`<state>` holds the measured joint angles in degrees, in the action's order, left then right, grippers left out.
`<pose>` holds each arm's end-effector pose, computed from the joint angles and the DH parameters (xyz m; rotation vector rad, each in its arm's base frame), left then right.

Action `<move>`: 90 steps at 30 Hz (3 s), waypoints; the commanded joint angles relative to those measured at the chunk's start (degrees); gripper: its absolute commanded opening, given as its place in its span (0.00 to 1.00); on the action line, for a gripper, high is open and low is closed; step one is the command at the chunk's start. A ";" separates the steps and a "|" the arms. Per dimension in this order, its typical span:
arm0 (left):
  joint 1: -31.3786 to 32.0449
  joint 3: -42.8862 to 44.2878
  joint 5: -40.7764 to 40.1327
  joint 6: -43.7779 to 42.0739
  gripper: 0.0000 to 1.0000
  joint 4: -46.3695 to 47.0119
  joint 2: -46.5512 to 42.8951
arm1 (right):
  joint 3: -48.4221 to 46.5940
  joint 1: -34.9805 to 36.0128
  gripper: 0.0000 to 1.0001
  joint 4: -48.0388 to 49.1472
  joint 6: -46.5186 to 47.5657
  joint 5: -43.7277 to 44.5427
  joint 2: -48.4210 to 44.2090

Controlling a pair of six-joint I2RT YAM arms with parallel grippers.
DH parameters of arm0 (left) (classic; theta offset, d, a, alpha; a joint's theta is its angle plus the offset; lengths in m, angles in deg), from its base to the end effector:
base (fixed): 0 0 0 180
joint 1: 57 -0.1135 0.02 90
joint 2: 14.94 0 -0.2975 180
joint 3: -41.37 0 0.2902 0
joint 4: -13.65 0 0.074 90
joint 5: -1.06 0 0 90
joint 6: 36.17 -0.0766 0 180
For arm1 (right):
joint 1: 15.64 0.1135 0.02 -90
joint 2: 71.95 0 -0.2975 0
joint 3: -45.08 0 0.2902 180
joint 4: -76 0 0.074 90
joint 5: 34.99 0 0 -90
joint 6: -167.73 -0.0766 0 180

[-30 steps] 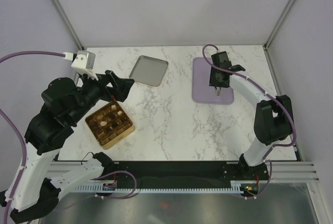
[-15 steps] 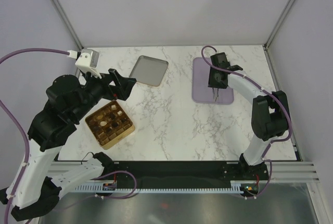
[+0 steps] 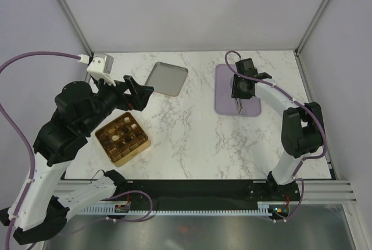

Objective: Pack the chocolate

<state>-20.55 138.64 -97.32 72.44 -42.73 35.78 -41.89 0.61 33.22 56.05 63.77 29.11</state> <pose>0.1505 -0.0973 0.5289 0.1669 1.7678 -0.5743 0.4260 0.1120 0.2095 0.1786 2.5406 0.0617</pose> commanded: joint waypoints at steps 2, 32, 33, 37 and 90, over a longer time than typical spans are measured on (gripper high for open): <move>-0.15 1.67 1.53 0.46 1.00 1.20 0.52 | 0.42 -0.17 0.40 0.18 0.14 -3.39 -4.20; -0.15 10.55 1.53 2.65 1.00 1.56 -0.70 | -2.99 34.71 0.38 11.15 -3.91 -16.22 -7.03; -0.15 10.64 1.18 2.83 1.00 1.56 -1.23 | -3.87 37.77 0.39 11.51 -3.56 -16.40 -6.06; -0.15 9.06 -2.50 3.62 1.00 1.64 -4.13 | -8.53 43.33 0.38 12.57 -2.15 -18.42 -0.70; -0.15 6.41 -4.98 -0.07 1.00 2.70 -2.47 | -27.96 52.92 0.47 8.00 3.21 -18.51 17.51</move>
<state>-20.55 144.02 -102.37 74.28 -42.29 32.48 -66.57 53.53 40.04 58.44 43.42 47.05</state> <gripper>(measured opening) 0.993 0.474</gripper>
